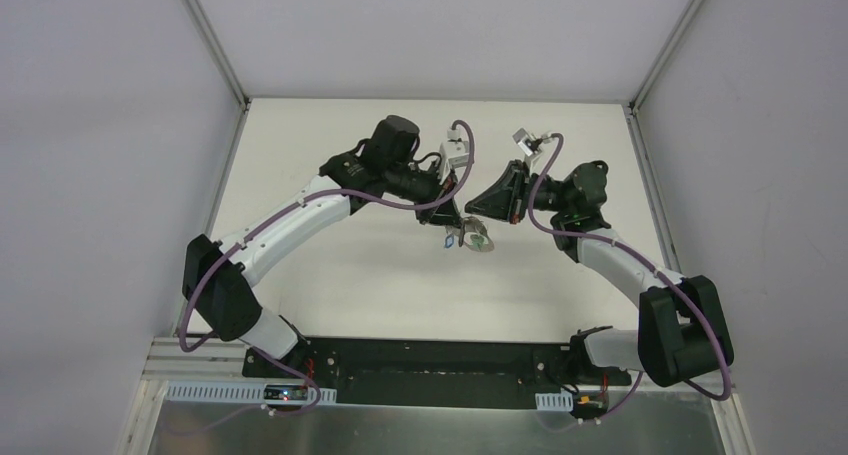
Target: Put the keys on the keyring
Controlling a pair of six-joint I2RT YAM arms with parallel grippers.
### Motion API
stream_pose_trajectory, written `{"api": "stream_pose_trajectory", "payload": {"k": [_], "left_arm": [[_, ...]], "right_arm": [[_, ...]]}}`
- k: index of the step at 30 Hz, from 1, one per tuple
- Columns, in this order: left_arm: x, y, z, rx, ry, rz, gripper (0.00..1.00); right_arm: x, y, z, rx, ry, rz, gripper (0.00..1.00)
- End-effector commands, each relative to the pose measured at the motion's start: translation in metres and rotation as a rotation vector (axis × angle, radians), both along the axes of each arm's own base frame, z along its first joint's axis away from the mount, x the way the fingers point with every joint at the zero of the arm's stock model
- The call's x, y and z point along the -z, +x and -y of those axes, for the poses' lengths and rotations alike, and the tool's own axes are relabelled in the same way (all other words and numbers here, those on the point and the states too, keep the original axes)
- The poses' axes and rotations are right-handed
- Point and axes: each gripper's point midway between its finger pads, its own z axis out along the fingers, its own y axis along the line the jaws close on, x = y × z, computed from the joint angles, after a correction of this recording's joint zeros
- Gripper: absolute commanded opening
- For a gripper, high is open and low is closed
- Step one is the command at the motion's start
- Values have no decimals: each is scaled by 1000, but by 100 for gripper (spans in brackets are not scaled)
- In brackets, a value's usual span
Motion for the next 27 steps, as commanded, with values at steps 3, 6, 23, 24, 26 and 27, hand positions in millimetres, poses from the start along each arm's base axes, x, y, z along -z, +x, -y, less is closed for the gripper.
{"api": "stream_pose_trajectory", "payload": {"k": [3,6,23,24,26,27], "left_arm": [[-42,13,22,12,-186,38,0],[-43,16,23,8,-207,31,0],[-34,29,17,-24,-260,39,9],[-33,30,16,-25,-258,41,10],[-31,29,14,-25,-250,50,15],[-32,28,12,-22,-247,58,17]], "right_arm": [[-10,-16,-1,-47,23,105,0],[-9,-17,0,-51,23,109,0],[-14,-24,1,-69,33,115,0],[-15,-24,1,-69,34,117,0],[-15,-23,1,-67,33,118,0],[-15,-23,1,-64,33,119,0]]}}
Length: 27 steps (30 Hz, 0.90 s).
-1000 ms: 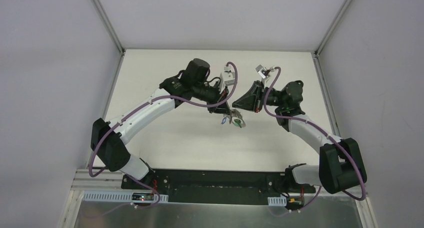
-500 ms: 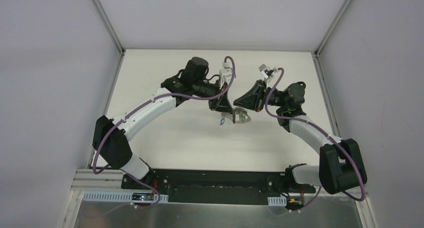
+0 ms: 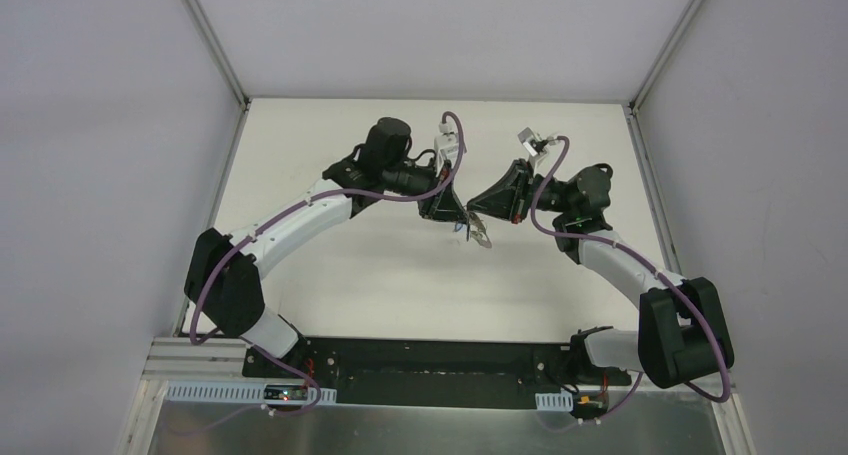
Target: Put the keys on the keyring
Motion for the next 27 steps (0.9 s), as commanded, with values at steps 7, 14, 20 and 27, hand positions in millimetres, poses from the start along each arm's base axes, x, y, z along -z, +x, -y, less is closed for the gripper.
{"api": "stream_pose_trajectory", "payload": {"k": [7,14,20,27], "left_arm": [[-35,2,-14,20,-58,264,29],[-43,-7,-24,49,-48,340,34],[-47,-4,-17,63,-58,316,34],[-37,0,-11,54,-57,269,34]], "right_arm": [[-5,-19,0,-66,-5,61,0],[-3,-16,0,-54,-12,53,0],[-3,-14,0,-51,-13,49,0],[-3,-13,0,-46,-12,44,0]]}}
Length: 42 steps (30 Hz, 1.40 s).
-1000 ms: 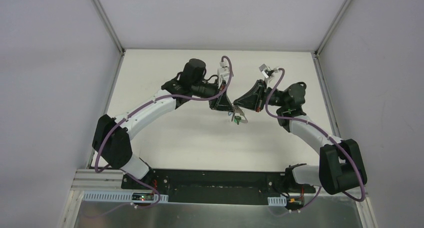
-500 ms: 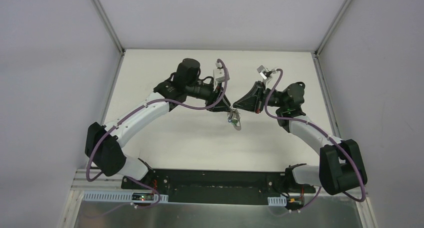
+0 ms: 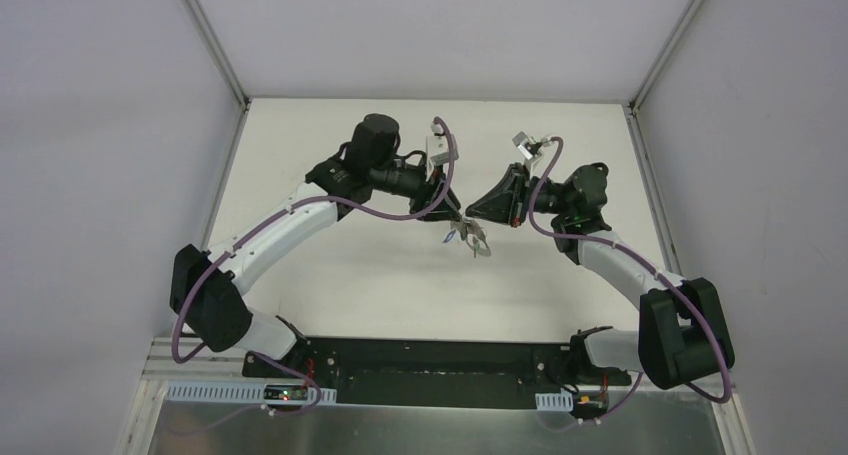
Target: Put the keys on the keyring
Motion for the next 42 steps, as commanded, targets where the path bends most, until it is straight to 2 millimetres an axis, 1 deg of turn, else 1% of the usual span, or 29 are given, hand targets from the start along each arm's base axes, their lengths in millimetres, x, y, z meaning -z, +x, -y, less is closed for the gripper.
{"api": "stream_pose_trajectory", "payload": {"k": [1,4,7,12,16,24,32,37,38,42], "left_arm": [[-11,3,7,22,-42,0,34],[-11,5,12,20,-51,-24,34],[-12,6,15,20,-58,-44,31],[-11,4,17,21,-57,-84,23],[-11,3,17,26,-62,-89,18],[-16,0,22,36,-87,-126,13],[-14,0,25,32,-86,-152,8],[-12,0,26,25,-82,-200,1],[-15,2,28,27,-98,-188,0],[-18,2,29,19,-109,-202,0]], "right_arm": [[-12,-7,0,-17,19,80,0],[-12,-7,0,-15,19,79,0],[-11,-7,1,-13,18,79,0],[-10,-6,0,-10,15,76,0],[-8,-3,1,0,9,73,0],[-7,0,1,14,3,67,0],[-7,0,1,16,1,66,0],[-7,0,1,19,1,68,0],[-6,0,1,19,0,68,0],[-5,1,2,20,-4,70,0]]}}
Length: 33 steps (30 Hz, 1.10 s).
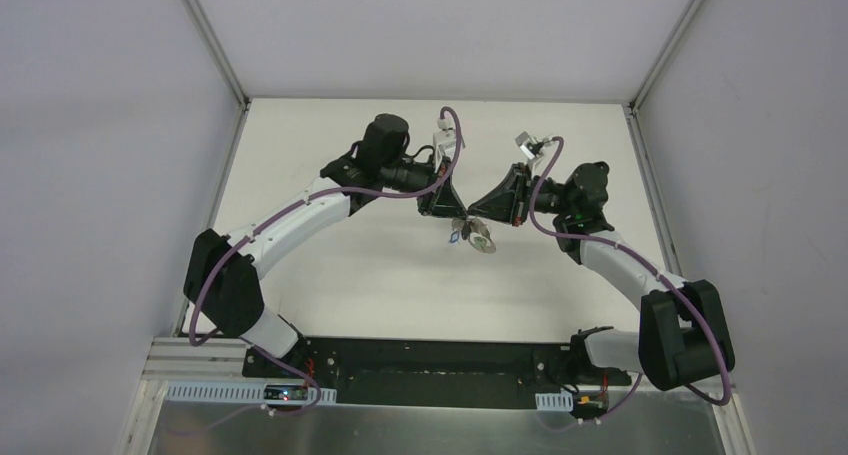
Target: Put the keys on the keyring
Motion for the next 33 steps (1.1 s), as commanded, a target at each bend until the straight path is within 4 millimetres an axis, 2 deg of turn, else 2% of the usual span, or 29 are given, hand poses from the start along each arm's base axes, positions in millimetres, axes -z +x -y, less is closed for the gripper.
{"api": "stream_pose_trajectory", "payload": {"k": [1,5,9,16,22,33], "left_arm": [[-35,2,12,24,-110,67,0],[-36,3,10,-7,-101,70,0],[-30,-1,-2,-12,-23,121,0],[-31,-12,-23,12,112,272,0],[-26,-18,-24,39,154,310,0],[-20,-25,-22,80,184,328,0]], "right_arm": [[-12,-6,-2,-12,14,79,0],[-10,-4,-1,-7,7,86,0],[-8,-4,2,-12,-17,118,0],[3,-10,4,-63,-79,148,10],[1,-15,2,-92,-80,157,13],[-12,-25,-1,-146,-67,190,26]]}}
